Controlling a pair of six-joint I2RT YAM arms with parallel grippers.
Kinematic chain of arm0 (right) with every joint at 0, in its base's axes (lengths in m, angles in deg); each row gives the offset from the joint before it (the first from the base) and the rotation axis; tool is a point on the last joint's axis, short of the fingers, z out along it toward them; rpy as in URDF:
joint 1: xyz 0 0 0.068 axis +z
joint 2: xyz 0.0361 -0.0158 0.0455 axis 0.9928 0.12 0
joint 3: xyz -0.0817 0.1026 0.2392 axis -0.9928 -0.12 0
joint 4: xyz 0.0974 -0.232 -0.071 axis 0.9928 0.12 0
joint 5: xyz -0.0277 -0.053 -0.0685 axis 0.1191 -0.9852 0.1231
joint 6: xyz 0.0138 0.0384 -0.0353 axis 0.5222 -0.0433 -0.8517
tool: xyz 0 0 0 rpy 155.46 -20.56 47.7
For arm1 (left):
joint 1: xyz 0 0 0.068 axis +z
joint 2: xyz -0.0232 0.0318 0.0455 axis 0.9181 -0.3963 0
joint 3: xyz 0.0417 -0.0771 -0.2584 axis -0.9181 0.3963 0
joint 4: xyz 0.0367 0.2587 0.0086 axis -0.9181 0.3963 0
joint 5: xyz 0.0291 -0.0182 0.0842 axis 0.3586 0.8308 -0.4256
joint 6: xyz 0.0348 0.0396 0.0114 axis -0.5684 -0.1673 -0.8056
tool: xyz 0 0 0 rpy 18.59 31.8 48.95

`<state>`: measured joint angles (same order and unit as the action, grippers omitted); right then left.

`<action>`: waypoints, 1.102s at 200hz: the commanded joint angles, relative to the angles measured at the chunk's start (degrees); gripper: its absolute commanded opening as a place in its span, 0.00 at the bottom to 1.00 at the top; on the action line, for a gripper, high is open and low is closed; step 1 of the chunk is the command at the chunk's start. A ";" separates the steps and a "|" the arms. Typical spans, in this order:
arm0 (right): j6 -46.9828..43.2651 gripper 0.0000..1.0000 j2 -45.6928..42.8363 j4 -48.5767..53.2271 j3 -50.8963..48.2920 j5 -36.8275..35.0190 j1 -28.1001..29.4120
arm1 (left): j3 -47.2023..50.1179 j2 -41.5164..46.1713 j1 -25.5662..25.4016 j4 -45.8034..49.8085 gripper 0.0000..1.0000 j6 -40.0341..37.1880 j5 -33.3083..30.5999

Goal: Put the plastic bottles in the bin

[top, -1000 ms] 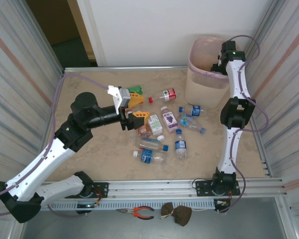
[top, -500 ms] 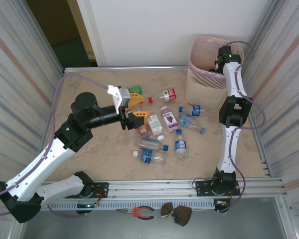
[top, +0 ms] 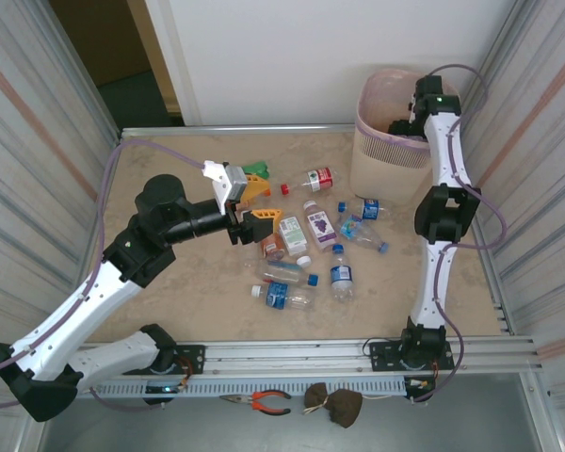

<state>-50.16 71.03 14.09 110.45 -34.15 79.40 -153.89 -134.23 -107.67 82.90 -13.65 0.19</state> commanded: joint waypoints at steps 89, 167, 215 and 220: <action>-0.79 0.91 -15.62 0.51 2.25 -1.73 1.79 | 0.01 -1.05 2.00 7.24 0.74 2.82 -9.06; -1.12 0.91 -23.40 0.12 1.84 -2.03 4.70 | -1.72 -8.34 5.76 16.30 0.70 9.61 -16.34; -0.77 0.90 -30.12 -1.45 -3.87 -2.02 7.17 | -2.48 -14.34 6.95 20.67 0.71 13.48 -23.60; -0.68 0.90 -30.97 -1.86 -4.90 -2.06 7.44 | -2.71 -15.09 6.92 21.38 0.71 13.83 -24.29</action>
<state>-50.32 45.33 13.70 108.77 -35.61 85.76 -154.20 -146.93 -101.09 100.50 -3.05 -18.65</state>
